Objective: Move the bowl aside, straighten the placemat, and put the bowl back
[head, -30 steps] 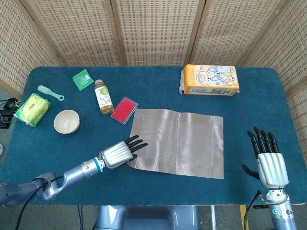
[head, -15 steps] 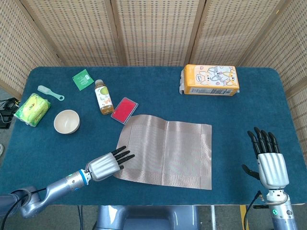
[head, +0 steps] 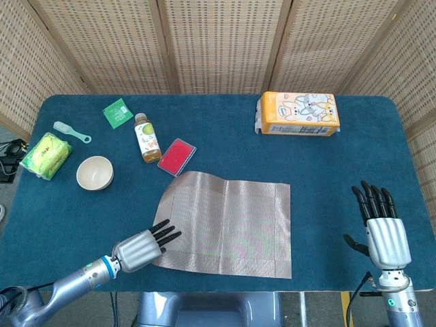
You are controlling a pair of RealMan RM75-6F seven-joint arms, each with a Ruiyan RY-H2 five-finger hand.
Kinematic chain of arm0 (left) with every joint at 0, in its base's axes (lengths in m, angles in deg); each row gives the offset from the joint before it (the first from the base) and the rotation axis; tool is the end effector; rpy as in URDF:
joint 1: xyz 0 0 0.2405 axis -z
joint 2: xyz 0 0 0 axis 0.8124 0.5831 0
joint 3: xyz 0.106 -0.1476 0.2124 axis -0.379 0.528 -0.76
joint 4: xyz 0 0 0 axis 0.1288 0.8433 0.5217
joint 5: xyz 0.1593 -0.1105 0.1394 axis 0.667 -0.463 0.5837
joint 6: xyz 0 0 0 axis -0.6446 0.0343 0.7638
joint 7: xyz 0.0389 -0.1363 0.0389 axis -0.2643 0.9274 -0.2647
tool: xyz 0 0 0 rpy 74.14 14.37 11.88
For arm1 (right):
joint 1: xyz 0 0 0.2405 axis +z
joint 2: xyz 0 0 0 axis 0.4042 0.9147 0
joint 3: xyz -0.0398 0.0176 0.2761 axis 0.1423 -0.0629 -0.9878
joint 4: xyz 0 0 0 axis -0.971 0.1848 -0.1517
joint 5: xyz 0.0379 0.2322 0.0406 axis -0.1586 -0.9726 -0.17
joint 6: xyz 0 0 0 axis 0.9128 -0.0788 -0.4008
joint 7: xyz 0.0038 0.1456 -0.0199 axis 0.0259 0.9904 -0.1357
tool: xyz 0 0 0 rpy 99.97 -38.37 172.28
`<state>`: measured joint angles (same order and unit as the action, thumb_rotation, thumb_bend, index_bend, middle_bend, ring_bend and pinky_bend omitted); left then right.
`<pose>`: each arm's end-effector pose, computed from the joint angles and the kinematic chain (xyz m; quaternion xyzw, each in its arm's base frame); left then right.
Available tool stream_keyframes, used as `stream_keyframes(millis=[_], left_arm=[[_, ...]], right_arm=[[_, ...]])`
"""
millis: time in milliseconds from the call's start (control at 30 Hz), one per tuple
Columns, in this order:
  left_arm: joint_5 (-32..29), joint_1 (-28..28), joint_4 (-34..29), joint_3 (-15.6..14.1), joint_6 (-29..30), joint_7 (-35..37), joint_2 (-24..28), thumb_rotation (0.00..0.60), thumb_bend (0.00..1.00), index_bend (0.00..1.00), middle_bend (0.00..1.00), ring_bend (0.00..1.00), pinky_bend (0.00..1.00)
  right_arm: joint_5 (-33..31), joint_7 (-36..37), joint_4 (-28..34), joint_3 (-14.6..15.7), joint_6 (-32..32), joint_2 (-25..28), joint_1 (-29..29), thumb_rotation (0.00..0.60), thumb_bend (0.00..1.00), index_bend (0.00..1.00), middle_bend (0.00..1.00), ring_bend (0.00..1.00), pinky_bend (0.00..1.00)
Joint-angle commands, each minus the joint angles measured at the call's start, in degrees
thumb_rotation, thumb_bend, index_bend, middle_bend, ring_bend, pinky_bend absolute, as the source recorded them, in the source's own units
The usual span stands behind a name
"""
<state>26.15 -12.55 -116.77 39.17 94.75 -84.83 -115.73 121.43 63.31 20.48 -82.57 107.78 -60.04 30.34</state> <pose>-0.2048 0.2317 -0.0300 -0.9363 -0.0771 -0.2326 0.2514 -0.2902 -0.2033 0.1189 0.5932 -0.3362 0.4332 0.5894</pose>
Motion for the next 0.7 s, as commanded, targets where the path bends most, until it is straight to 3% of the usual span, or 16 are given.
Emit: stream_keyframes(millis=[33,700], left_arm=[[-0.83,-0.55,-1.86,-0.09,-1.53,-1.64,0.32,0.6,0.5,0.82,0.0,0.0,0.0],[-5.84,-3.05,-8.48,0.45,-5.21,-10.75,2.21,0.6,0.52,0.82,0.0,0.0,0.0]], right_arm=[[0.03,-0.01,0.02,-0.03,0.05,0.02,-0.02,0.6,0.0,0.06,0.0,0.0,0.0],[0.05,0.12,0.13,-0.16,0.11,0.19,-0.17,0.6,0.0,0.06,0.0,0.0,0.0]])
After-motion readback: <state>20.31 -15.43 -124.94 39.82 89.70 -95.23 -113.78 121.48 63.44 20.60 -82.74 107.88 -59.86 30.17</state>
